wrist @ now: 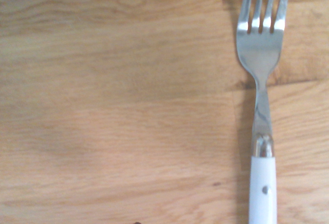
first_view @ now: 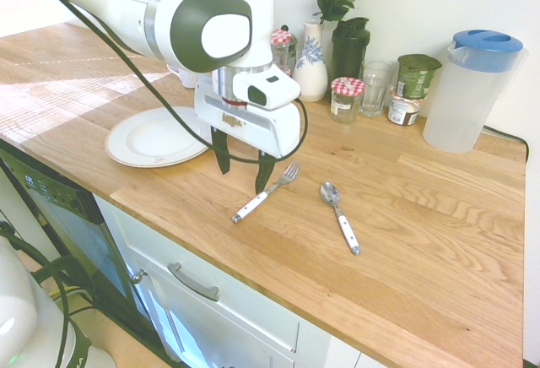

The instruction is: Put the fork into the plate

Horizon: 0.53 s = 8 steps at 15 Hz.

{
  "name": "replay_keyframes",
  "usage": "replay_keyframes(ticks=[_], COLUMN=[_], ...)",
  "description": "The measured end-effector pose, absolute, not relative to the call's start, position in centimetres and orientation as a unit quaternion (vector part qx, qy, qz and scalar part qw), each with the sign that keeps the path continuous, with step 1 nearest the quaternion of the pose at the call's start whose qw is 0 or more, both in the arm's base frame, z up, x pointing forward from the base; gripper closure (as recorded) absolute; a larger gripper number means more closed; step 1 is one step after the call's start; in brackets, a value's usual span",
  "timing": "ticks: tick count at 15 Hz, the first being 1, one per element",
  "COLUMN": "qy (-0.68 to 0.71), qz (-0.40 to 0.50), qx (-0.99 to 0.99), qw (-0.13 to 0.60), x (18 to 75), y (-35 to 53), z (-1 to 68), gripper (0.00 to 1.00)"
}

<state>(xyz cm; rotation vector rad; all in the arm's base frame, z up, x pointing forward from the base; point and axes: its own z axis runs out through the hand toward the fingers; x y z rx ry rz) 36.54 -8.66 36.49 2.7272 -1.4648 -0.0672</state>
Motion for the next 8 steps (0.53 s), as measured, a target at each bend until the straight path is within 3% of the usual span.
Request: replay_keyframes(ticks=[5,6,8], qy=[-0.486,-0.486,-0.487], qz=[-0.011,-0.011,-0.013], qx=[0.874,0.874,0.873], qw=[0.016,0.016,0.016], x=[35.9,35.9,35.8], y=[-10.1,-10.1,-10.1], z=[35.3,35.0,34.0], gripper=[0.0,1.0,1.0])
